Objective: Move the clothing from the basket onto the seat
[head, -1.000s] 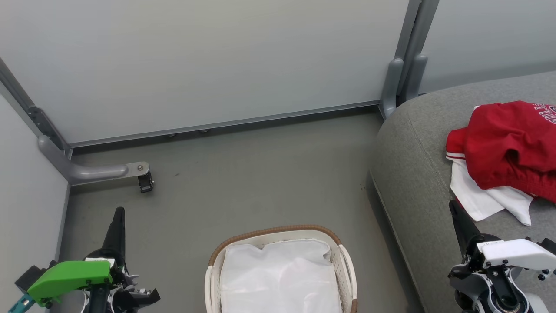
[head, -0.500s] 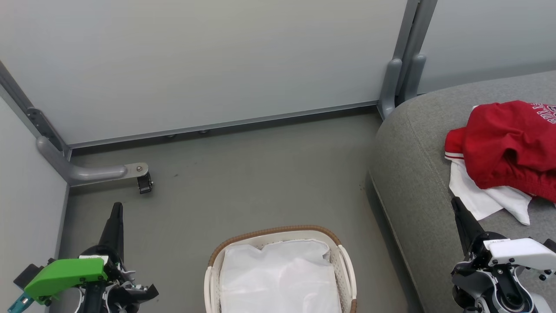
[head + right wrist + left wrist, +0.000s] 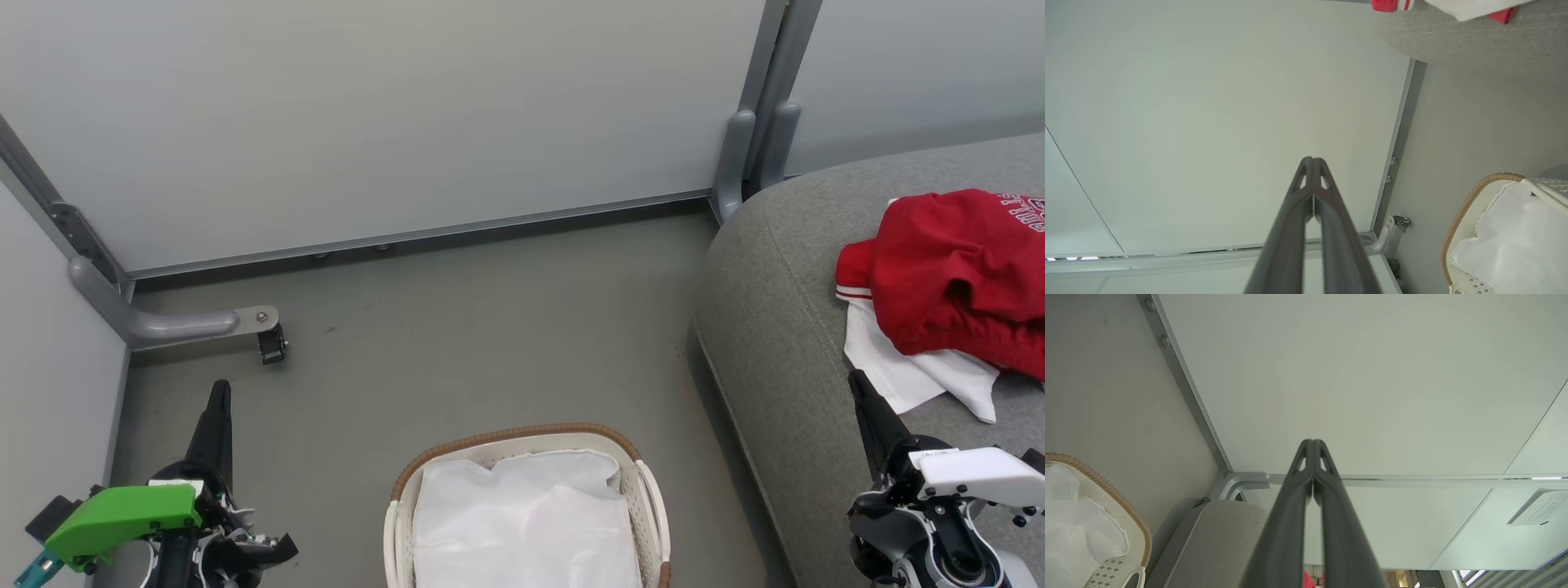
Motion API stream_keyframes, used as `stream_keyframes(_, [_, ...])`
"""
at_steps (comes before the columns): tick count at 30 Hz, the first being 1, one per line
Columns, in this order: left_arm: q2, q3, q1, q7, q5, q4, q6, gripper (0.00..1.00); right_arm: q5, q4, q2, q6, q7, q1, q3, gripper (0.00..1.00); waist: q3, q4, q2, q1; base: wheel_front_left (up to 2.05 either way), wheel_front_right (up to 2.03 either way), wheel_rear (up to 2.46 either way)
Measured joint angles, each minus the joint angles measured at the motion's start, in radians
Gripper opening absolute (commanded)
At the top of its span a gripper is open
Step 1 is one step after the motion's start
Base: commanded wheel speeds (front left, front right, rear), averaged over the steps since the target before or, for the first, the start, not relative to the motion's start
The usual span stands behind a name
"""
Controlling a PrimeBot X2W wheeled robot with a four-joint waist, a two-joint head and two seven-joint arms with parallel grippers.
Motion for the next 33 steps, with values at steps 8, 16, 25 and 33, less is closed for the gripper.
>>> stream_keyframes(8, [0.000, 0.000, 0.000, 0.000, 0.000, 0.000, 0.000, 0.00, 0.000, 0.000, 0.000, 0.000, 0.000, 0.000, 0.000, 0.00, 0.000, 0.000, 0.0000, 0.0000, 0.00, 0.00, 0.00])
stream_keyframes(16, [0.000, 0.000, 0.000, 0.000, -0.001, 0.000, 0.000, 0.00, 0.000, 0.000, 0.000, 0.000, 0.000, 0.000, 0.000, 0.00, 0.000, 0.000, 0.0000, 0.0000, 0.00, 0.00, 0.00])
stream_keyframes(25, [0.000, 0.000, 0.000, 0.000, -0.001, 0.000, 0.000, 0.00, 0.000, 0.000, 0.000, 0.000, 0.000, 0.000, 0.000, 0.00, 0.000, 0.000, 0.0000, 0.0000, 0.00, 0.00, 0.00])
stream_keyframes(33, [0.000, 0.000, 0.000, 0.000, -0.001, 0.000, 0.000, 0.00, 0.000, 0.000, 0.000, 0.000, 0.000, 0.000, 0.000, 0.00, 0.000, 0.000, 0.0000, 0.0000, 0.00, 0.00, 0.00])
